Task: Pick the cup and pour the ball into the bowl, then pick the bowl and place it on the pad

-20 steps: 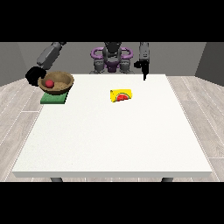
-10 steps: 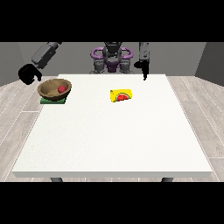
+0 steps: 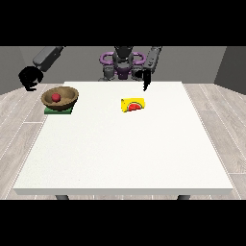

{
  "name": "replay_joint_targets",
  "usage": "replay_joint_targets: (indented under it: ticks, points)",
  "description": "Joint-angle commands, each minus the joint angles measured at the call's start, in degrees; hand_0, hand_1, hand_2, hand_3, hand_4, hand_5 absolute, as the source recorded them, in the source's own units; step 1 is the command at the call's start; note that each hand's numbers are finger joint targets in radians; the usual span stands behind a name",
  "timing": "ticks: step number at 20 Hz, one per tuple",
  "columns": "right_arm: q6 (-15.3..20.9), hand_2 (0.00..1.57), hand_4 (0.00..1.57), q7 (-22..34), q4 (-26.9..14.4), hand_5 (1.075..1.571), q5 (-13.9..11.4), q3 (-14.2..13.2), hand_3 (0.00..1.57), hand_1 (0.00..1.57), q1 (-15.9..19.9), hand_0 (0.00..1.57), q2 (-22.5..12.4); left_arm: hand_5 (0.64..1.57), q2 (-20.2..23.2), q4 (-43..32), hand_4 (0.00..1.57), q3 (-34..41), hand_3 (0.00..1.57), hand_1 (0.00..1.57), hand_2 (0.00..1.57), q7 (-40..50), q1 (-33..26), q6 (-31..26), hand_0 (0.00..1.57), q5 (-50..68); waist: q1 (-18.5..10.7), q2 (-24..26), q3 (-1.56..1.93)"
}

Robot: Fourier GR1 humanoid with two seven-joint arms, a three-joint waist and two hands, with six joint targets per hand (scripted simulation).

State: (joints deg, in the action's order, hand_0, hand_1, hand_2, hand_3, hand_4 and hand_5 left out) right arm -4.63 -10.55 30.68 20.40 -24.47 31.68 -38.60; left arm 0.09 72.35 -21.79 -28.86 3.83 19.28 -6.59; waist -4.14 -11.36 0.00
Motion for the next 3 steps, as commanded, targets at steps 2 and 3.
replay_joint_targets:
  ticks: [2, 3]
  points:
    - [-5.9, 0.58, 0.7, 2.4, 0.6, 1.099, 1.5, -0.4, 0.72, 0.0, -0.6, 0.0, -2.9, 1.34, -0.1, -6.0, 1.22, 0.1, 0.0, 0.0, 0.0, -4.9, -0.6, 1.0, 0.0, 2.0, 1.4, 1.5, -0.01]
    - [-3.8, 0.58, 0.71, 4.1, 2.3, 1.075, 0.0, 1.8, 0.75, 0.0, -2.6, 0.0, -0.3, 1.34, -0.1, -7.6, 1.22, -1.0, 0.0, 0.0, 0.0, -3.8, -0.7, 2.2, 0.0, 4.3, 3.0, 5.2, -0.03]
